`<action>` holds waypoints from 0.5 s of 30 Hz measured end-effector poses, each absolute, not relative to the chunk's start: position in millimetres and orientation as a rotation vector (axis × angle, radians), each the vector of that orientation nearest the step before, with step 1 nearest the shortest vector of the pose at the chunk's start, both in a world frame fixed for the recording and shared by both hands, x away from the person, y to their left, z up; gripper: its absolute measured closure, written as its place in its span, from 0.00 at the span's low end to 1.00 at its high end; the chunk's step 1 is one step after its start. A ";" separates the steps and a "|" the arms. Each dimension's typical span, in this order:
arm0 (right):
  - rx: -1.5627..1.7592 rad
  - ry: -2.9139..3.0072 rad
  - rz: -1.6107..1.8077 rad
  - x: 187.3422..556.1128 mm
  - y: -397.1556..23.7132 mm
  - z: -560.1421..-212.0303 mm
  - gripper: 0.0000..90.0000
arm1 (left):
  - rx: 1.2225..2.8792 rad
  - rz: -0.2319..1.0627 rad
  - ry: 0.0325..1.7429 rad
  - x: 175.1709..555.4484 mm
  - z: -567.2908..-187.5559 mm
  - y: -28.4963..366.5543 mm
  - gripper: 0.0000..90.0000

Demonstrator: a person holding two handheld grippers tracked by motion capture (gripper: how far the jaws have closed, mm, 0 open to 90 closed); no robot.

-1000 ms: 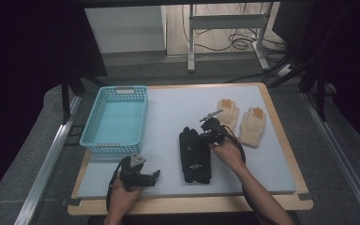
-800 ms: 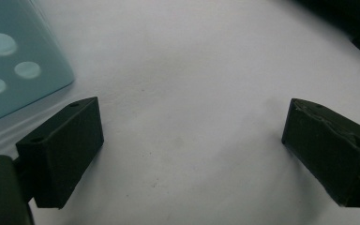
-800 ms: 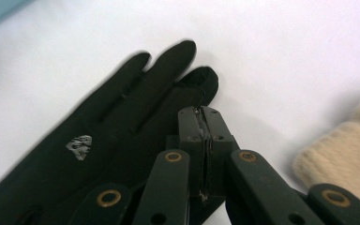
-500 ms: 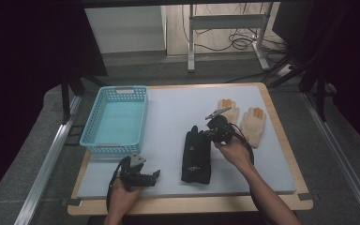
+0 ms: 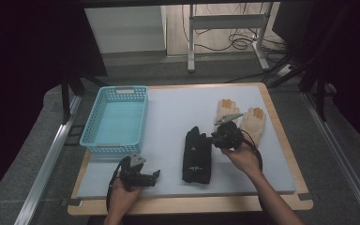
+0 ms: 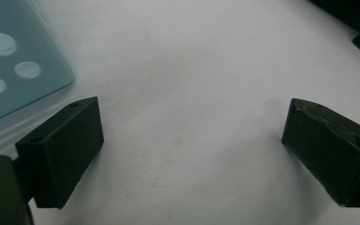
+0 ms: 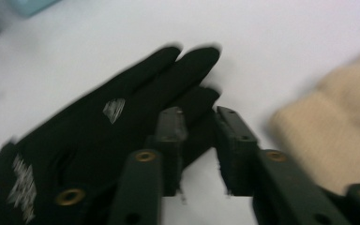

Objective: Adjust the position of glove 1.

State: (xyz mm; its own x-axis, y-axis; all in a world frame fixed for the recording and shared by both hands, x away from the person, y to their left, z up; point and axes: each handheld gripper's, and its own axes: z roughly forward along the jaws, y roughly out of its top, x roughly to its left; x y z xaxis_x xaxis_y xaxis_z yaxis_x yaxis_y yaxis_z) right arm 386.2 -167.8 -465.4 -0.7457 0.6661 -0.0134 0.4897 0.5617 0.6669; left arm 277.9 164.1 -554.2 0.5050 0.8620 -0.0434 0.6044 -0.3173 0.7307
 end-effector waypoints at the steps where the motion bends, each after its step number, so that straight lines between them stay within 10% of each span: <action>1: 0.957 2.545 0.960 382.7 -170.7 -468.7 0.85 | 2.043 0.467 1.198 277.9 -554.2 164.0 0.07; 15: 0.912 2.637 0.980 333.3 -189.3 -507.5 0.98 | 2.043 0.469 1.198 277.9 -554.2 164.0 0.07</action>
State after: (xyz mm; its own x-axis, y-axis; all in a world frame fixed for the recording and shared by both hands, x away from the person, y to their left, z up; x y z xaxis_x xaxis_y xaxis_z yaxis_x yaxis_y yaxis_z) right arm 333.3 -189.3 -507.5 -0.7944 0.6062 0.0394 0.4846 0.5934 0.6427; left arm 277.9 164.0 -554.2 0.5038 0.8628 -0.0426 0.6046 -0.3169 0.7308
